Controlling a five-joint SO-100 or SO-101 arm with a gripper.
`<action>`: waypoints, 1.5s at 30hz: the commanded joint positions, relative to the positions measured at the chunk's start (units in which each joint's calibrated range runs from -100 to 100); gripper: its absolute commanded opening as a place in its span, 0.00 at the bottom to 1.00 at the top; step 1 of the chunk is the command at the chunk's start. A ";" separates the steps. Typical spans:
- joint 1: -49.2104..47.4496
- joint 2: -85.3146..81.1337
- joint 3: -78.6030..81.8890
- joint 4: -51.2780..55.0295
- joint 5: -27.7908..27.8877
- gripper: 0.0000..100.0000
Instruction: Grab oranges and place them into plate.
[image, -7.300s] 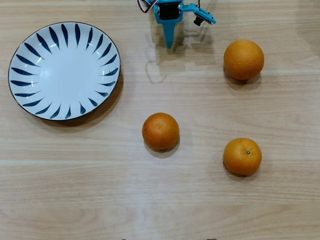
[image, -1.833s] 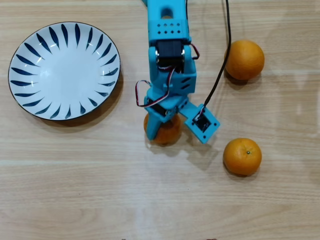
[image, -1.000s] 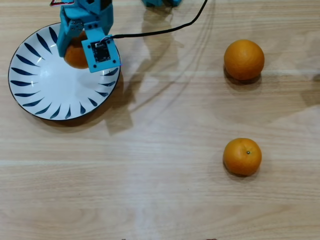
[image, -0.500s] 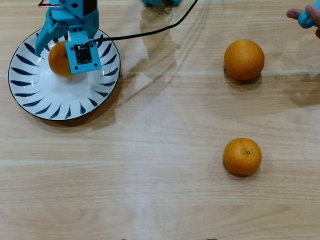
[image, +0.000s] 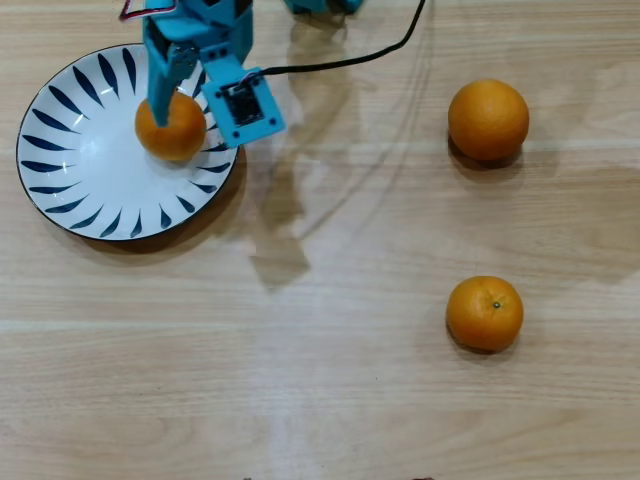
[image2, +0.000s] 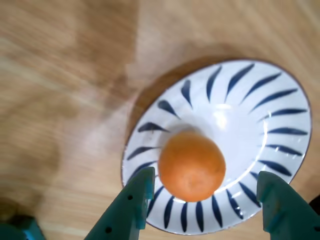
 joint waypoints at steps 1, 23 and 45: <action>-10.19 -2.65 -8.89 4.60 -3.34 0.22; -44.54 21.01 -11.88 -32.02 -15.52 0.23; -45.19 46.04 -39.49 -34.85 -25.14 0.43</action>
